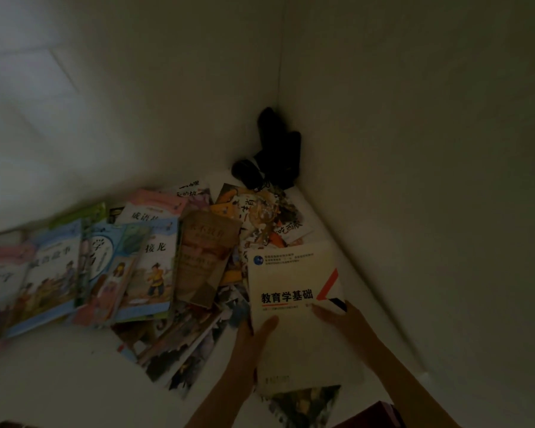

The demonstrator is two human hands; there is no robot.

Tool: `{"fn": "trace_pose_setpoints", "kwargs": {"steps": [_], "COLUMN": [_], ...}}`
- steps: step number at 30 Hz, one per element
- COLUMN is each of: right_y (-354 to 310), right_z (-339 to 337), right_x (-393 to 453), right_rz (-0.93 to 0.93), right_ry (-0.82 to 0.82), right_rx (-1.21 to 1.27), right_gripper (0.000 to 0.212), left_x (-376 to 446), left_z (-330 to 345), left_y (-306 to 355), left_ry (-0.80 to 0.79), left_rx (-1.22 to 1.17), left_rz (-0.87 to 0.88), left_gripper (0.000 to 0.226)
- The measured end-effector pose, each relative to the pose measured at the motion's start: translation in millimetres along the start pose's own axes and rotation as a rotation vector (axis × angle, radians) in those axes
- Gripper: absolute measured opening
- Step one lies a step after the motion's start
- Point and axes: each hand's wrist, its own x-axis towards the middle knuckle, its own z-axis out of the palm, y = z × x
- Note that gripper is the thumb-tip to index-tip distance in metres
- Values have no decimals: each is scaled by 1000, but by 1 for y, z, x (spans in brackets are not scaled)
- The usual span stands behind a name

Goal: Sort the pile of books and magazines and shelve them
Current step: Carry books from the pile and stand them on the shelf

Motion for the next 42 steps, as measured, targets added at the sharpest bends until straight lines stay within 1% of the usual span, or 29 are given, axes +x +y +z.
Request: {"fn": "trace_pose_setpoints", "kwargs": {"steps": [2,3,7,8,11,12,13,15,16,17,18,19,20,21,22,25,27,30,32,34,35,36,37,40,42], "right_y": [1,0,2,4,6,7,6,5,3,-2,-6,-11,-12,-14,-16,-20,-25,-41,-56,-73,-83,-97,-112,-145,-163], "right_z": [3,4,7,8,7,6,5,4,3,2,2,2,1,0,0,4,8,21,38,59,73,87,104,153,192], "right_x": [-5,-9,-20,-22,-26,-25,-25,-26,-28,-31,-33,-35,-35,-35,-36,-37,-38,-37,-39,-41,-43,-51,-60,-81,-96], "right_rz": [-17,-26,-41,-37,-32,-48,-55,-5,32,54,61,56,39,9,-32,-141,-191,-254,-271,-279,-295,-324,-347,-378,-440], "right_ry": [8,8,6,-5,2,13,19,-34,-87,-152,-208,-241,-246,-242,-230,-175,-145,-150,-159,-144,-141,-148,-169,-265,-330], "right_rx": [65,84,119,122,114,106,121,274,354,400,410,402,397,401,413,447,447,458,471,471,473,481,476,491,456], "right_gripper": [17,18,35,41,79,88,97,108,108,101,87,73,65,64,68,102,111,102,98,110,113,109,103,94,103], "left_x": [-1,-1,-6,-7,-9,-9,-11,-14,-16,-18,-19,-20,-20,-20,-21,-24,-29,-42,-56,-73,-82,-92,-103,-138,-164], "left_z": [-3,-4,-5,-7,-13,-15,-17,-21,-22,-23,-25,-27,-28,-30,-32,-37,-42,-53,-64,-81,-94,-106,-121,-169,-205], "left_y": [0,0,6,8,11,12,12,16,19,23,26,30,33,38,42,51,58,75,92,111,120,129,137,154,162], "left_ry": [-8,-11,-15,-8,10,8,-1,-45,-69,-96,-113,-135,-150,-163,-170,-228,-245,-220,-159,-95,-66,-32,4,83,140], "left_rx": [-20,-26,-1,16,63,71,85,99,97,104,114,130,141,154,168,200,215,199,179,179,189,198,196,148,109], "left_rz": [-26,-31,-23,-4,45,49,52,45,42,45,52,65,79,97,125,211,263,323,378,451,483,511,539,611,670], "left_gripper": [41,39,35,37,60,61,57,47,42,37,34,39,49,60,68,73,77,89,81,75,76,79,79,83,84]}}
